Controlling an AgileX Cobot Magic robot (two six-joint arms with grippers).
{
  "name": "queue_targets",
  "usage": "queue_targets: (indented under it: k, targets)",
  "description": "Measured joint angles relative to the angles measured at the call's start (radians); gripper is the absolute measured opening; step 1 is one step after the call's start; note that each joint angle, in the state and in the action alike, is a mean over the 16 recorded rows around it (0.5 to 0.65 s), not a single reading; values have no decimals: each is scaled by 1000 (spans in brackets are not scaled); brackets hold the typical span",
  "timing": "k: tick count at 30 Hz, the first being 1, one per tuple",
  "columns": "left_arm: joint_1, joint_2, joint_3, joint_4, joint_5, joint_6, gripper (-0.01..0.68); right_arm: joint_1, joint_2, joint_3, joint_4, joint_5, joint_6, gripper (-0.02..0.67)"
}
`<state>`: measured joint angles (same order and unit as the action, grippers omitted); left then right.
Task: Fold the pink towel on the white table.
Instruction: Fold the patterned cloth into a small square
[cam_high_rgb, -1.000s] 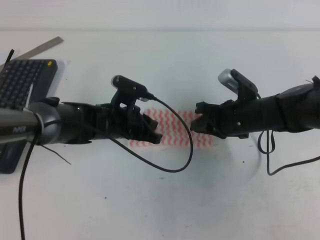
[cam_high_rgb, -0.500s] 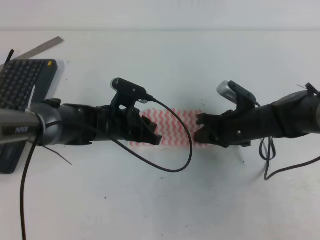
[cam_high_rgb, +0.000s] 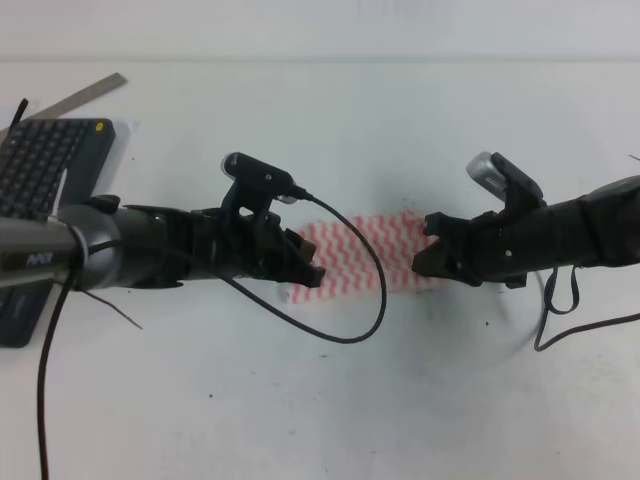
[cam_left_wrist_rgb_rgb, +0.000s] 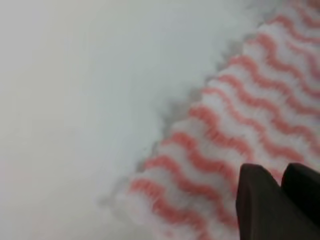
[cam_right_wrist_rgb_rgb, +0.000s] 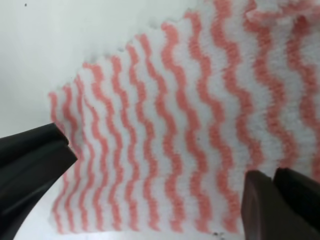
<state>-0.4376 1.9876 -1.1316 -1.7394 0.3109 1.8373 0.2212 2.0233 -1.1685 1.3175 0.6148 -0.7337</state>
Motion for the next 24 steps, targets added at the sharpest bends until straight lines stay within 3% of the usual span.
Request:
queue_targets:
  k: [11, 24]
  targets:
    - [0, -1, 0, 59, 70, -118, 87, 1, -1, -3, 22, 29, -4, 39]
    - [0, 39, -1, 169, 14, -199, 87, 0, -39, -43, 35, 29, -7, 28]
